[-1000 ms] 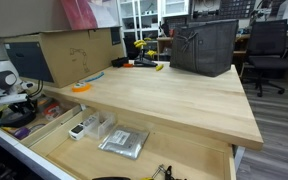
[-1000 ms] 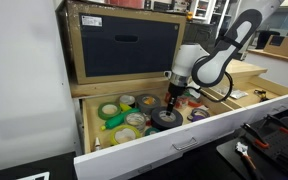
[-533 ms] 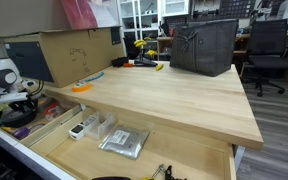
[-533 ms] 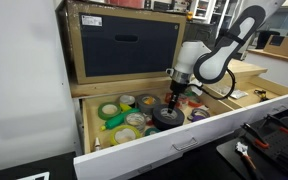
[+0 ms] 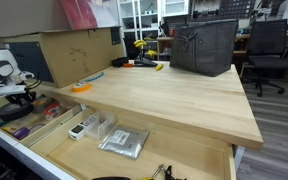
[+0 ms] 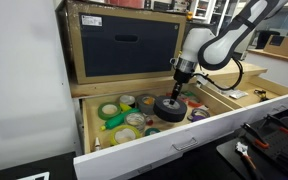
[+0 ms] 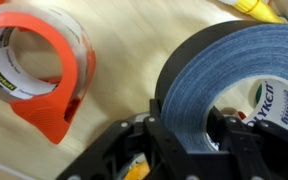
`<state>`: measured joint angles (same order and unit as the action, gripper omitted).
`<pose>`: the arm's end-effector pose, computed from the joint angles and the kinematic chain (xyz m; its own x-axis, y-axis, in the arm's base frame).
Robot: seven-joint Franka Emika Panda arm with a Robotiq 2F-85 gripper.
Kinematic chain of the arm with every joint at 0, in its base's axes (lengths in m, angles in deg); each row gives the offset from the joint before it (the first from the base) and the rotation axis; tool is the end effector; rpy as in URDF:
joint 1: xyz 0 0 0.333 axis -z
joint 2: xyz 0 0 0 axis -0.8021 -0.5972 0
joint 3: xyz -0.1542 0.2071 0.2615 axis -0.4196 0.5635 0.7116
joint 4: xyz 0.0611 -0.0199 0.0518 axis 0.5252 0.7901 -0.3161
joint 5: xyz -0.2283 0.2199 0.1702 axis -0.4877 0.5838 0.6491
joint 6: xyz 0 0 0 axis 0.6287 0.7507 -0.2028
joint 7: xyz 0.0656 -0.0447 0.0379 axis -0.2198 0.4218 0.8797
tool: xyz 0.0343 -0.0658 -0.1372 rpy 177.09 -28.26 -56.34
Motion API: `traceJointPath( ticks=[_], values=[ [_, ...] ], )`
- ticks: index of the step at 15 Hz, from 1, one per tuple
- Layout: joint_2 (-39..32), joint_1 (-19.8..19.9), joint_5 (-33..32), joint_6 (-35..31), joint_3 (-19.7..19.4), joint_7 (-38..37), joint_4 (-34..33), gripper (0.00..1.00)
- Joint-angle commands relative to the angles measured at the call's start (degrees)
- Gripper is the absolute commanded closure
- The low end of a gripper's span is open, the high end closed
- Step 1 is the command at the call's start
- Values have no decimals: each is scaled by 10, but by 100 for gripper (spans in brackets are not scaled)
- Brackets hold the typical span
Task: Remove the black tape from the drawer
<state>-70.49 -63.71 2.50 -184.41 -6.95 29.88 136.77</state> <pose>0.4731 0.2815 0.2036 0.7159 0.6851 0.1348 0.6969 -0.7129 -0.0779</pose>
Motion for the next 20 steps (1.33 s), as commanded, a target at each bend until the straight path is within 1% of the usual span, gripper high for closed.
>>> traceJointPath(
  ticks=[1,6,8,10,14,17,20],
  values=[
    [49,15,31,41,19,25,12,81],
    [60,16,47,77,24,40,11,81],
    [61,17,55,93,32,61,16,81],
    [62,9,53,91,34,71,28,81],
    [67,17,67,74,53,89,44,81],
    [68,22,90,78,63,89,34,81],
    [67,27,128,94,74,85,7,81]
  ],
)
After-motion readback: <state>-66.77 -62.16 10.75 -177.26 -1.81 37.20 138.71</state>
